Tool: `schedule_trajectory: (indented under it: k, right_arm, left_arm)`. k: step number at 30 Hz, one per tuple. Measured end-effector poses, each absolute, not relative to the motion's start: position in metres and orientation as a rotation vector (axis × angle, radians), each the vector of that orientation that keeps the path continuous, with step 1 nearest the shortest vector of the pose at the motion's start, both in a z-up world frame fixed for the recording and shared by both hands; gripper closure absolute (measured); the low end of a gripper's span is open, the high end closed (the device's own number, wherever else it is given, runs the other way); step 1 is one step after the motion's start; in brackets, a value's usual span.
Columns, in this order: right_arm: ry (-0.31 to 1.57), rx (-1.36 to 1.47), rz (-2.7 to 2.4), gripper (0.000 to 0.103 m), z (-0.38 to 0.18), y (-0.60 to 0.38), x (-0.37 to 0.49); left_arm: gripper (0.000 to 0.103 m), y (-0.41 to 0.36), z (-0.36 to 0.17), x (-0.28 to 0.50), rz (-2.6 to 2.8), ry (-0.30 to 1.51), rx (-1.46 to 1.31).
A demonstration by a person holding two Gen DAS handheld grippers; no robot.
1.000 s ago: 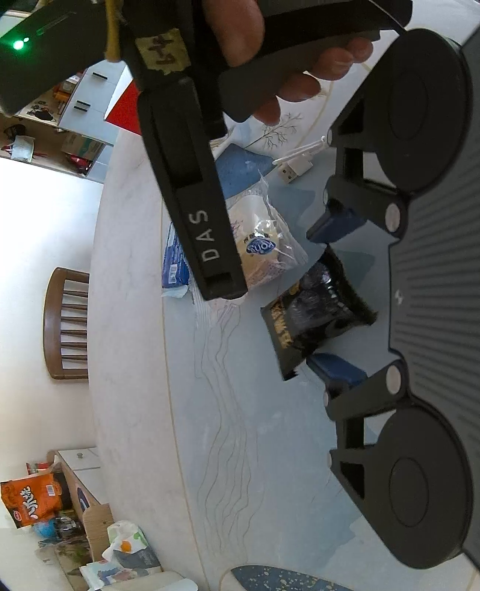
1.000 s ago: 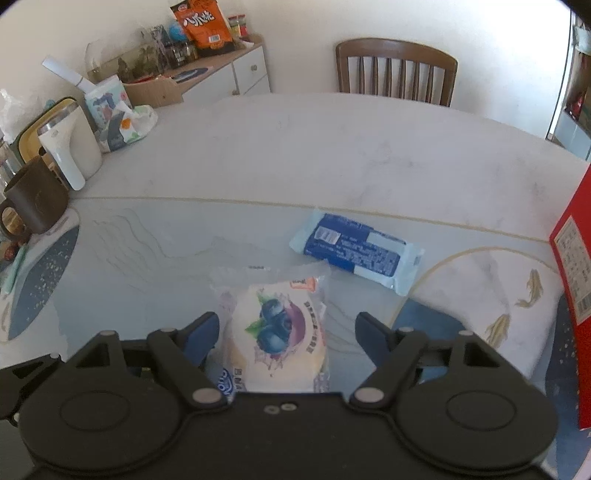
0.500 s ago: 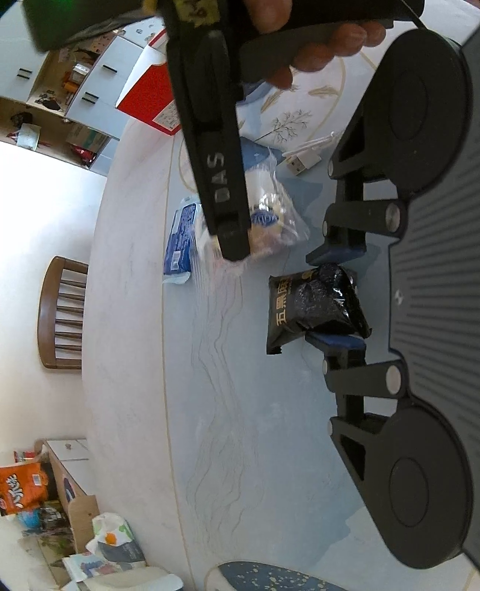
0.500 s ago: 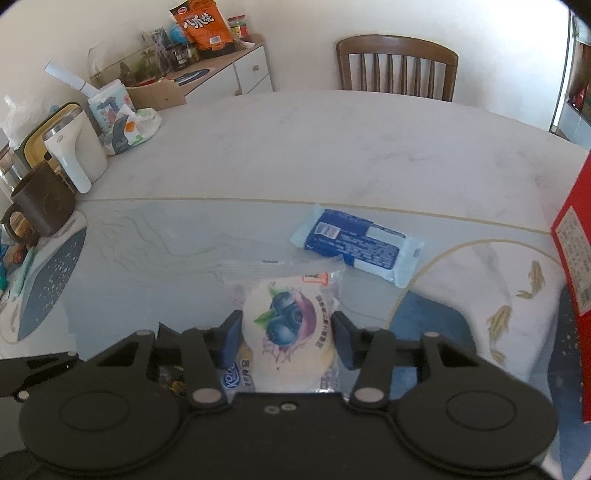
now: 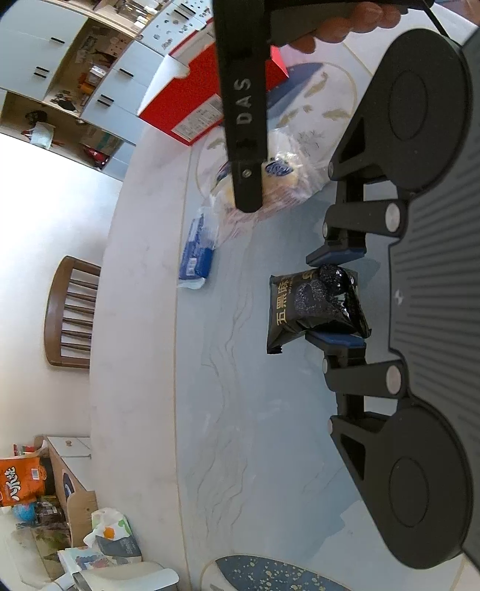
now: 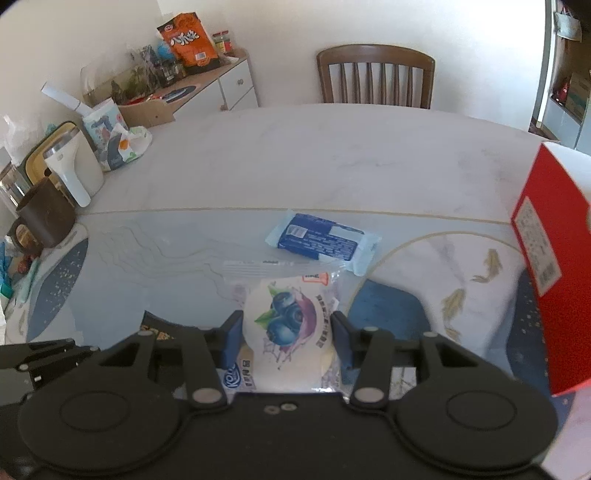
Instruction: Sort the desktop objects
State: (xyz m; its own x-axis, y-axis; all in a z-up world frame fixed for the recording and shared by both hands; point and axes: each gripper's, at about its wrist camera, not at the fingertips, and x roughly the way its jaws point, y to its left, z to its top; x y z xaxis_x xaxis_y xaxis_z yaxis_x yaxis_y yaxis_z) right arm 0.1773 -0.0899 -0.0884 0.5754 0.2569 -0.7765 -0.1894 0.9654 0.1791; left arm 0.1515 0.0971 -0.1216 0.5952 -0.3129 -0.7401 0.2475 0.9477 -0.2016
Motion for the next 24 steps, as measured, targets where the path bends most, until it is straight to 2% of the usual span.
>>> schedule_trajectory:
  k: [24]
  right_arm:
    - [0.842,0.163,0.177,0.054,-0.038,-0.174,0.126]
  left_arm:
    - [0.068,0.031,-0.058,0.128,-0.456,0.787,-0.032]
